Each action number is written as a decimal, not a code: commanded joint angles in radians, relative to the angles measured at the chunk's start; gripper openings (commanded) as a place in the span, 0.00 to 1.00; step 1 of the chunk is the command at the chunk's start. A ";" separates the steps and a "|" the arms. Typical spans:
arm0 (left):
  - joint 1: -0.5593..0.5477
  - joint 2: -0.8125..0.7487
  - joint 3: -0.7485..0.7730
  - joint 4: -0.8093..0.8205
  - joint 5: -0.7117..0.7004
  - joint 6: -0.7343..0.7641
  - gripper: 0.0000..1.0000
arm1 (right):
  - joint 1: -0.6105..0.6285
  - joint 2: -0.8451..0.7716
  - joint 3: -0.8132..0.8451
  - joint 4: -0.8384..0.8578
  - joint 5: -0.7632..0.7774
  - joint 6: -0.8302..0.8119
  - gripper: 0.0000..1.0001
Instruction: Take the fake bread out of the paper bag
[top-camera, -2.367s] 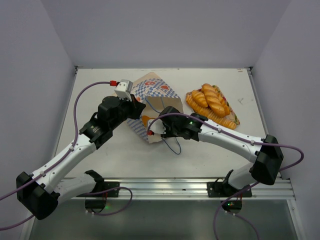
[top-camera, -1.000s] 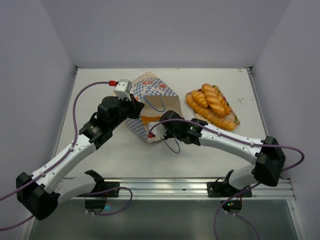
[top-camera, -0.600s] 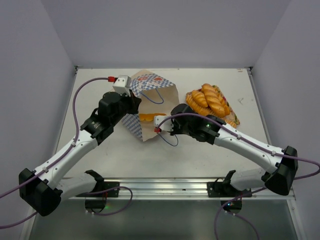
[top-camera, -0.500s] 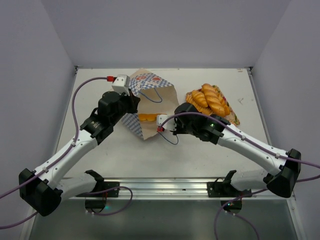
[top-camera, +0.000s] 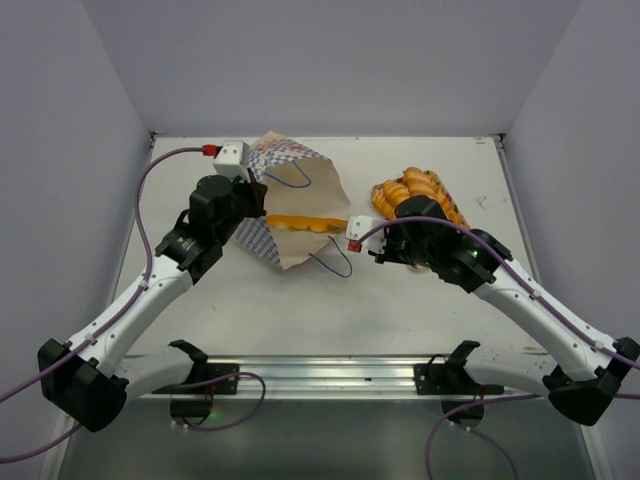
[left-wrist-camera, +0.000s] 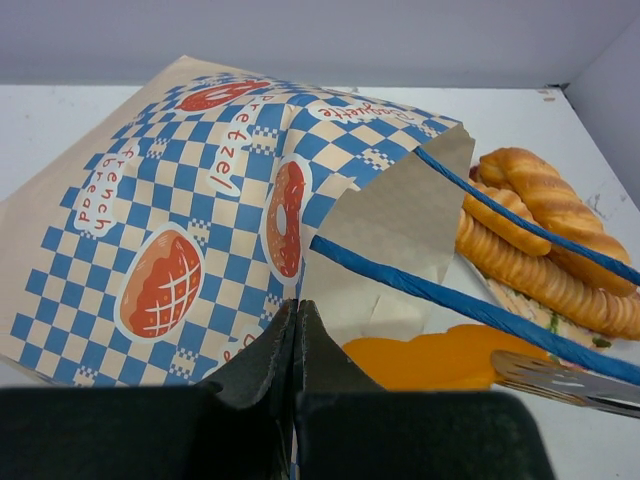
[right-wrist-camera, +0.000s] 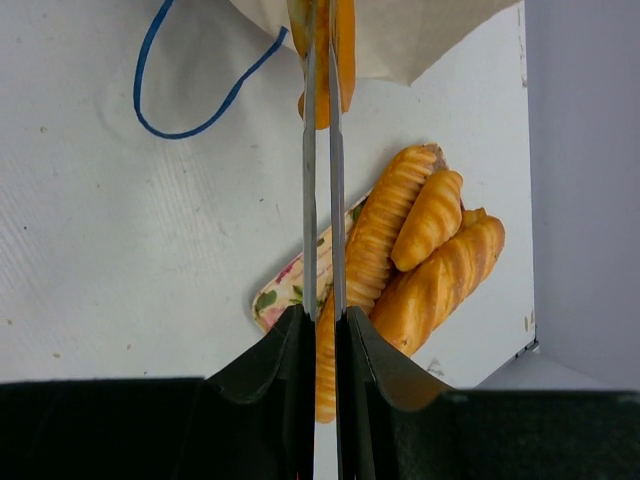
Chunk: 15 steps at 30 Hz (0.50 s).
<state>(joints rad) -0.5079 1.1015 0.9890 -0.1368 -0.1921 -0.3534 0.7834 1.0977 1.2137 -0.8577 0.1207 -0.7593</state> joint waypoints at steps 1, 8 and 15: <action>0.026 0.001 0.056 0.016 -0.046 0.030 0.00 | -0.018 -0.080 0.035 -0.026 -0.049 -0.001 0.00; 0.065 0.012 0.088 -0.003 -0.047 0.034 0.00 | -0.088 -0.183 0.037 -0.093 -0.093 -0.009 0.00; 0.108 0.032 0.135 -0.038 -0.044 0.053 0.00 | -0.214 -0.283 0.017 -0.124 -0.110 -0.009 0.00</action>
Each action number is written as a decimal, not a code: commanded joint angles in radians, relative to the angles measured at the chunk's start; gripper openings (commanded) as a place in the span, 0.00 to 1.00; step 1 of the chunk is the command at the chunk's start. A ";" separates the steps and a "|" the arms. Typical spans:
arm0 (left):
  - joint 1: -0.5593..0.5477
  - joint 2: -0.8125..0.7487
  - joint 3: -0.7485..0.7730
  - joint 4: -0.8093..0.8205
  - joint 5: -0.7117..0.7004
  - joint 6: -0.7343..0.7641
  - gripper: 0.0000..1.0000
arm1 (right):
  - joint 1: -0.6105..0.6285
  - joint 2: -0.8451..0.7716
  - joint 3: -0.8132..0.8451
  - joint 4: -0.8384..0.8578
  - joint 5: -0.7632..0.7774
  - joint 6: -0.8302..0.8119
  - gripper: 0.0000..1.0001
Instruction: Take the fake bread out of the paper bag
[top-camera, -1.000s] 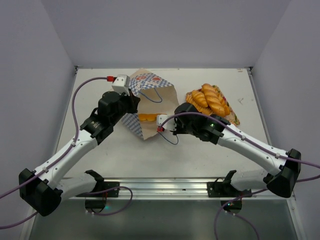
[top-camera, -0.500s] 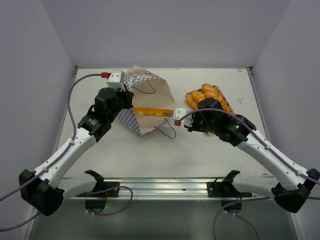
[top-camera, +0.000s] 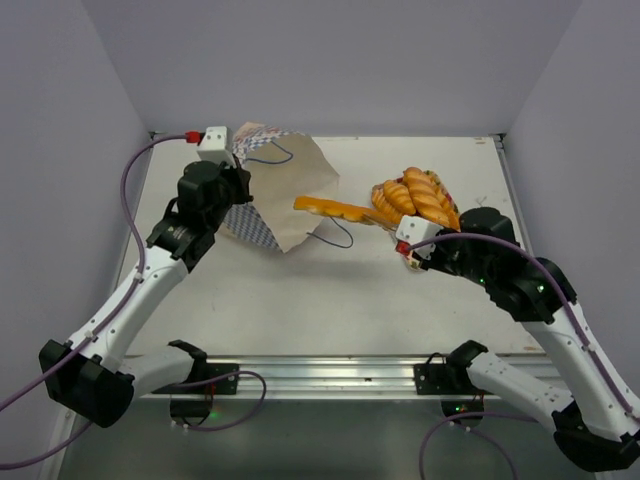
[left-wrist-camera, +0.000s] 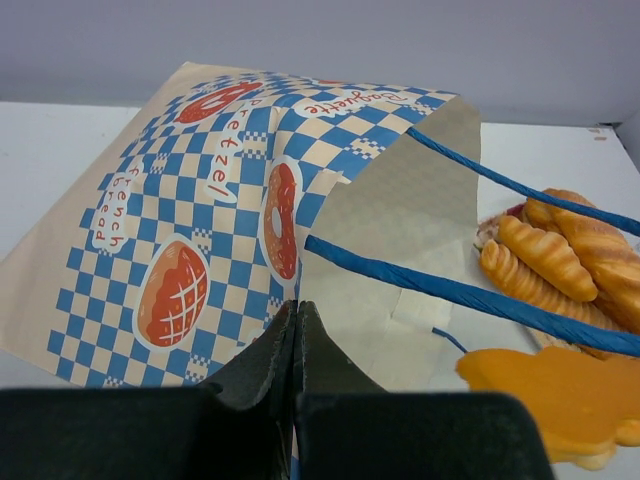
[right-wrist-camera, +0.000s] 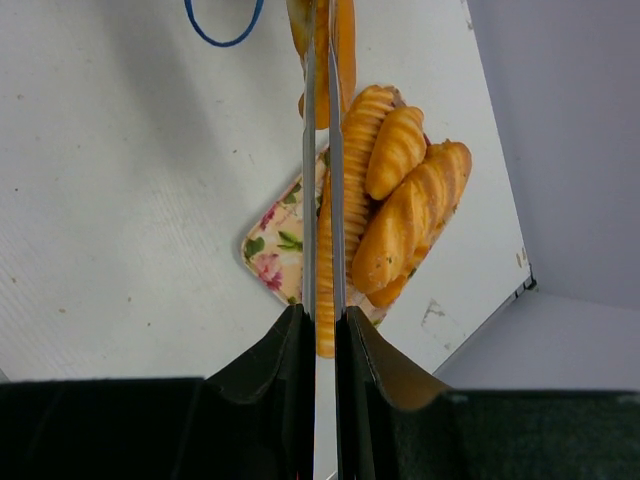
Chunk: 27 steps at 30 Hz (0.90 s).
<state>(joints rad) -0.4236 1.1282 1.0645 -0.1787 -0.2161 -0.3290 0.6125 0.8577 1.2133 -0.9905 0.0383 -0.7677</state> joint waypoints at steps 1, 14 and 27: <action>0.028 0.008 0.064 0.004 -0.016 0.030 0.00 | -0.055 -0.052 0.012 0.004 -0.023 0.002 0.00; 0.057 -0.028 0.081 -0.011 0.055 0.053 0.00 | -0.238 -0.124 -0.026 0.009 0.098 0.024 0.00; 0.059 -0.103 0.028 -0.028 0.116 0.087 0.00 | -0.388 -0.141 -0.101 -0.148 -0.103 0.070 0.00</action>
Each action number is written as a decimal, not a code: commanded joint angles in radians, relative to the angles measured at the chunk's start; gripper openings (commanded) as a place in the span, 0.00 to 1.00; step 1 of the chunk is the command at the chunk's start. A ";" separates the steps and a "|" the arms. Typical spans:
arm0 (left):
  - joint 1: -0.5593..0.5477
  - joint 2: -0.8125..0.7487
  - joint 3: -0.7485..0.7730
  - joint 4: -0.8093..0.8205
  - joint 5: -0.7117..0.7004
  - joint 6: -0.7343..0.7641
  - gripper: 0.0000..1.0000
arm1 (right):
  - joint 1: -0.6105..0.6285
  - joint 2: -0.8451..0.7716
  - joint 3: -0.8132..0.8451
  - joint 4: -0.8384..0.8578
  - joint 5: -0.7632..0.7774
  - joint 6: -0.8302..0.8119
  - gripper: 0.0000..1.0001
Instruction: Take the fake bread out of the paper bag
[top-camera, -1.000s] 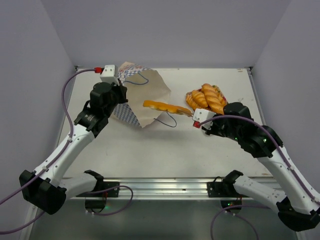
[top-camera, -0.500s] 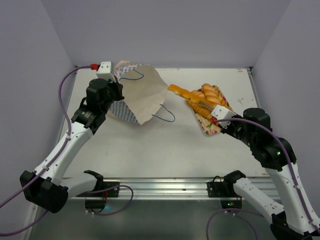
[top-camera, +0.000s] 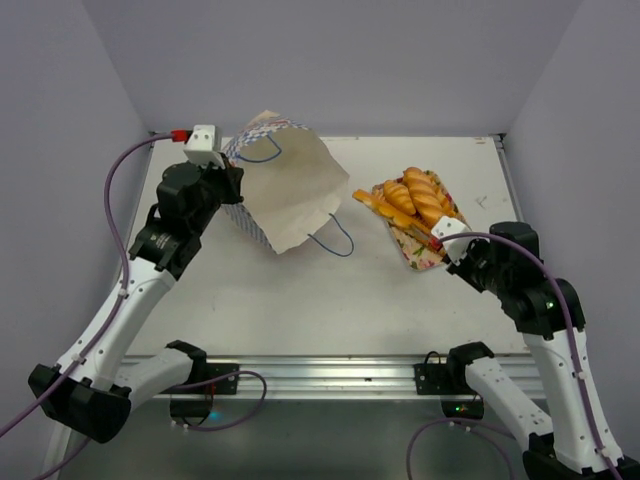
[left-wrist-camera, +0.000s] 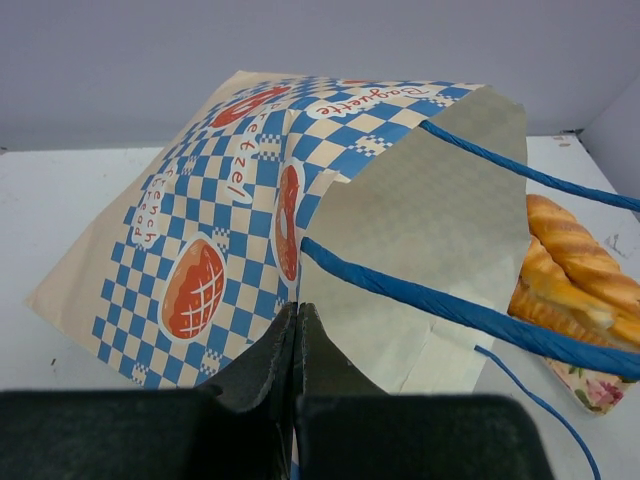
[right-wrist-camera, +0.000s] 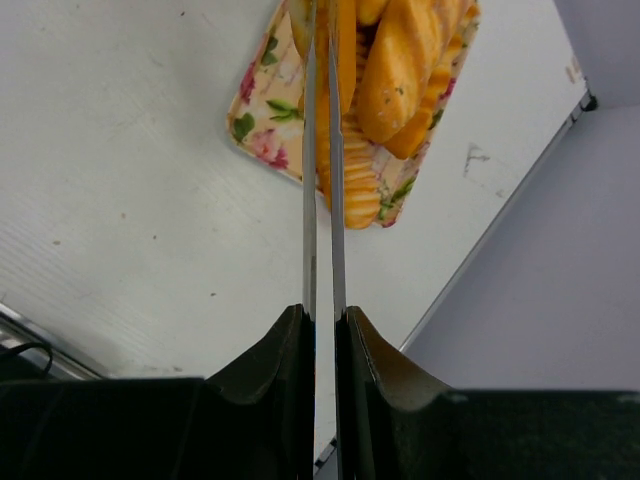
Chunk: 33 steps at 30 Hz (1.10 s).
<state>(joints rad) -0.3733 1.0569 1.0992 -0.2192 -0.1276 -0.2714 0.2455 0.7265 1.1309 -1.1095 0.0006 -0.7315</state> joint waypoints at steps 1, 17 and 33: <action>0.008 -0.044 -0.015 0.011 0.029 0.029 0.00 | -0.029 -0.012 -0.040 -0.038 -0.067 0.041 0.00; 0.008 -0.144 -0.093 -0.022 0.017 0.070 0.00 | -0.063 0.025 -0.151 -0.052 0.021 0.076 0.00; 0.008 -0.155 -0.105 -0.026 0.031 0.080 0.00 | -0.100 0.105 -0.135 -0.049 0.090 0.078 0.00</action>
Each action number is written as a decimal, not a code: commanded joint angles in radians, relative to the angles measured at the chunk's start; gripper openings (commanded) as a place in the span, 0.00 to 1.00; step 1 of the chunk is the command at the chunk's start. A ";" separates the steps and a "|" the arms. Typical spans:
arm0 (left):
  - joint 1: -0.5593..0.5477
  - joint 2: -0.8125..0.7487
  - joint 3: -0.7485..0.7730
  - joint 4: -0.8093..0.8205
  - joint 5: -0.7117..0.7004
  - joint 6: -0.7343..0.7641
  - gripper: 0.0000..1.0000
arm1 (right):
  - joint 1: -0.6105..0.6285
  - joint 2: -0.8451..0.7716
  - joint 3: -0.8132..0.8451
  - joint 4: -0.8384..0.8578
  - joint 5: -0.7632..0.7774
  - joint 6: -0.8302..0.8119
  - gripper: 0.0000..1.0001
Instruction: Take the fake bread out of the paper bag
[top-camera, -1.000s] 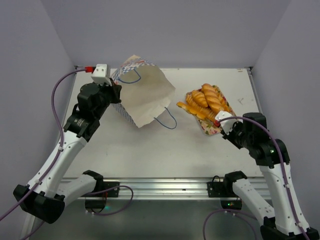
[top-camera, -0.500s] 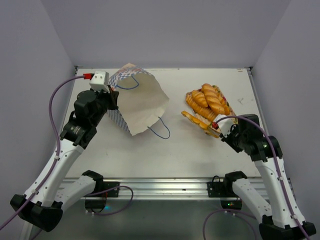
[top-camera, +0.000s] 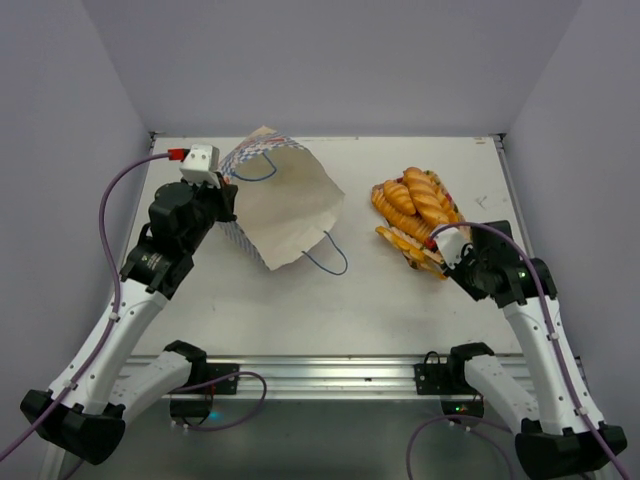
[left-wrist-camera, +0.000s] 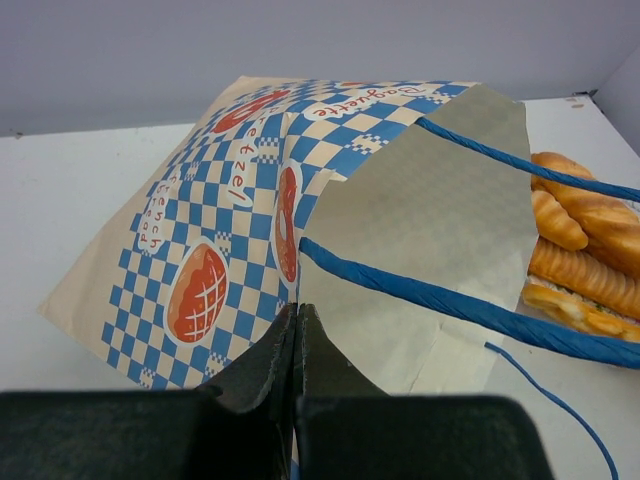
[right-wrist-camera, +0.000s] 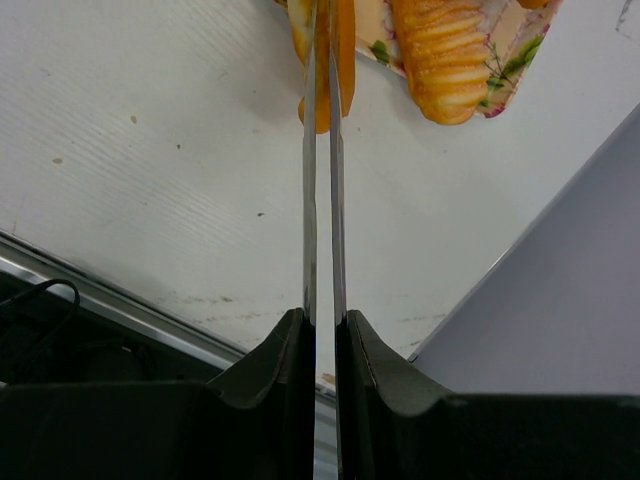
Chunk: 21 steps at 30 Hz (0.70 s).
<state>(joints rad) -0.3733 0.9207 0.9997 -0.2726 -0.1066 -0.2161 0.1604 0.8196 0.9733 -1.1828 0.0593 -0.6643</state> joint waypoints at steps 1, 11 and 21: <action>0.008 -0.019 -0.006 0.027 0.012 0.024 0.00 | -0.019 0.022 0.024 0.025 0.028 0.009 0.00; 0.008 -0.017 -0.012 0.035 0.022 0.021 0.00 | -0.133 0.088 0.048 0.043 -0.010 -0.037 0.00; 0.008 -0.020 -0.024 0.041 0.025 0.020 0.00 | -0.156 0.147 0.082 0.092 -0.033 -0.061 0.02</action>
<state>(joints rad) -0.3733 0.9195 0.9833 -0.2718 -0.0929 -0.2161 0.0120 0.9497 1.0073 -1.1389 0.0227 -0.7136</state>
